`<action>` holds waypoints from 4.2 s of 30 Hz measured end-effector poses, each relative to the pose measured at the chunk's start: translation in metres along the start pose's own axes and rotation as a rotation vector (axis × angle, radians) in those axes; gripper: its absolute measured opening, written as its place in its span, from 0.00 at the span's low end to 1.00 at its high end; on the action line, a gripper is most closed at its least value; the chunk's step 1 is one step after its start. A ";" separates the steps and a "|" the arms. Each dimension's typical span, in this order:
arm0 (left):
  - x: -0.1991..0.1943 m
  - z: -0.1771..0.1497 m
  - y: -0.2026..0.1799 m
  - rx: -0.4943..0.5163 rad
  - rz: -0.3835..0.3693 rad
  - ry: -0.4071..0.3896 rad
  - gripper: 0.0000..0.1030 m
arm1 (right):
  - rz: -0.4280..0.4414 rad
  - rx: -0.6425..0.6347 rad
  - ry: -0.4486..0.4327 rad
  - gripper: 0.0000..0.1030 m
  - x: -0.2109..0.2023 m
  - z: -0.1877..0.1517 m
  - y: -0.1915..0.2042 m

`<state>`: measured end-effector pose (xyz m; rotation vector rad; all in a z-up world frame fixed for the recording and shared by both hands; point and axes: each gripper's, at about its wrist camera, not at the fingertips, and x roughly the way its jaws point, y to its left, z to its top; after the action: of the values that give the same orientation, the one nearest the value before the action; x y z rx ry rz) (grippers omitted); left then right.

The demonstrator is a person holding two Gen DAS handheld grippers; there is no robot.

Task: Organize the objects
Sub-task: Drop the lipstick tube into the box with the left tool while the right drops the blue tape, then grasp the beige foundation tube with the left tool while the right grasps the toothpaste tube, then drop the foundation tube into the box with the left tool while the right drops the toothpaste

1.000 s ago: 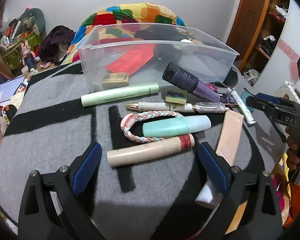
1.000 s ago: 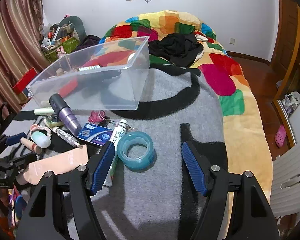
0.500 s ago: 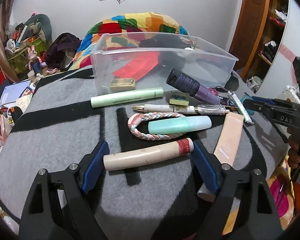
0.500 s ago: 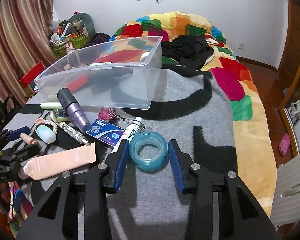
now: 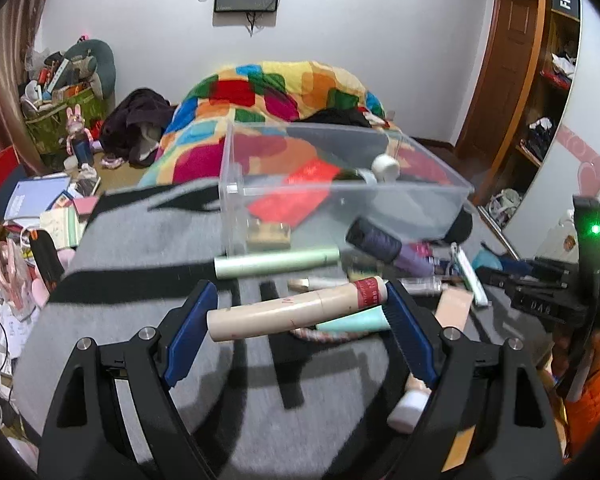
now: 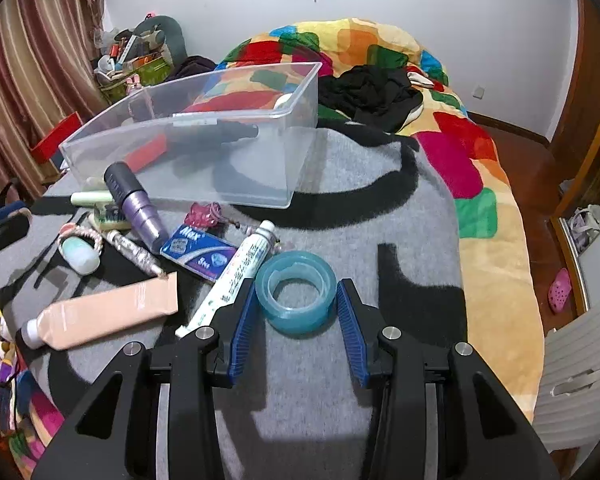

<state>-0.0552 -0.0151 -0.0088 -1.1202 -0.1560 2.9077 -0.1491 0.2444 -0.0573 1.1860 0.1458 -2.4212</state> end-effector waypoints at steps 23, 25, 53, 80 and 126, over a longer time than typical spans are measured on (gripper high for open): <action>0.058 0.076 0.006 0.013 0.021 -0.003 0.82 | 0.078 0.017 -0.185 0.34 -0.019 0.092 0.040; 0.064 0.077 0.004 0.022 0.021 0.011 0.82 | 0.084 0.022 -0.166 0.34 -0.009 0.098 0.041; 0.081 0.081 -0.011 0.064 0.015 0.061 0.88 | 0.021 -0.041 -0.100 0.55 0.017 0.107 0.057; 0.027 -0.026 -0.046 0.158 -0.106 0.140 0.93 | 0.048 0.049 0.018 0.66 0.001 0.012 0.016; -0.027 -0.044 -0.070 0.166 -0.216 0.004 0.00 | 0.117 0.020 -0.103 0.16 -0.065 -0.015 0.027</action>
<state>-0.0071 0.0567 -0.0159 -1.0149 -0.0318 2.6725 -0.0921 0.2462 -0.0141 1.0458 0.0203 -2.3793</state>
